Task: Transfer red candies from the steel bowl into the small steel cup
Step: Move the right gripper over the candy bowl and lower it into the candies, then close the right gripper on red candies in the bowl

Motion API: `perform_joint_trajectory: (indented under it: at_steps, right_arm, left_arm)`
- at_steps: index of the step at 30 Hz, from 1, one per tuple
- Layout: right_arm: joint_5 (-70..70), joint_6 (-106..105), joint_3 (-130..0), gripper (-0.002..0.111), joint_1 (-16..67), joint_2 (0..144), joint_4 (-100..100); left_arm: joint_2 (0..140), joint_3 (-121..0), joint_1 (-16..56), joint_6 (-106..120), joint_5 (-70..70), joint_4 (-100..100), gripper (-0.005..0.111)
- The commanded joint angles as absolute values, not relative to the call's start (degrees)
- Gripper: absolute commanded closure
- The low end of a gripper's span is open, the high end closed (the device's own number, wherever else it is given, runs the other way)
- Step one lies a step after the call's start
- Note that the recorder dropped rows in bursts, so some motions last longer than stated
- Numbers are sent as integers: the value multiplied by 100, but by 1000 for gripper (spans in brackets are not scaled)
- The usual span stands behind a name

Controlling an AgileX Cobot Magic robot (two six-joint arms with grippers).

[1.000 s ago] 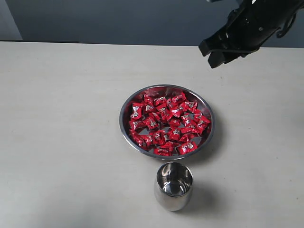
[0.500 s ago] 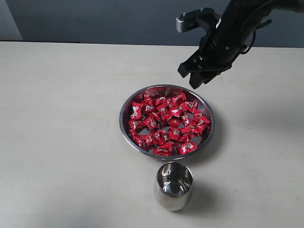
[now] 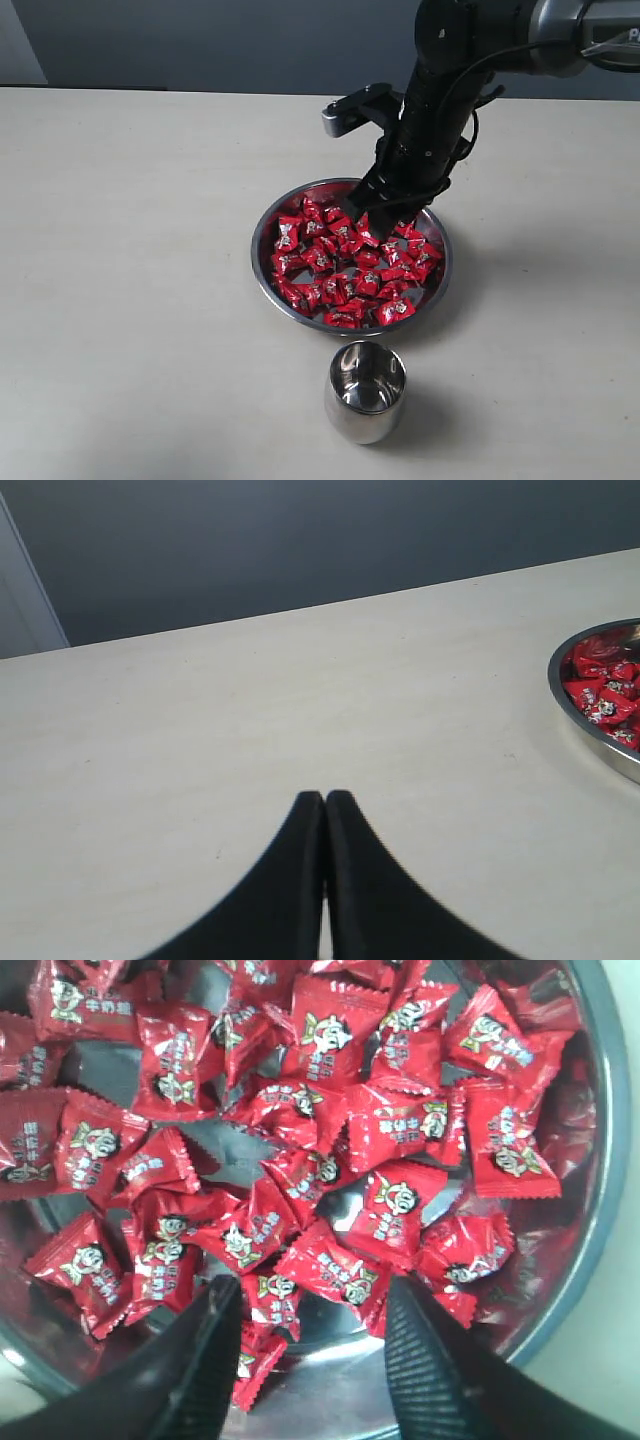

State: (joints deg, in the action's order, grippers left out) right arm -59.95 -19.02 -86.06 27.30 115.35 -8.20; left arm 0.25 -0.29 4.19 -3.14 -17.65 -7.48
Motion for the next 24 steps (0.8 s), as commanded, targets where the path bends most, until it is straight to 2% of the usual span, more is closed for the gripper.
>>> perform_joint_trajectory:
  at_steps: [1,24]
  right_arm:
    - [-5915,-1931,-8659,63,2803,11653,-897]
    - [-5451,-1943,-8659,63,2816,12060,-1173]
  left_arm:
    - [0,0,406,-346,-1727,-761,106]
    - [0,0,406,-346,-1727,-761,106]
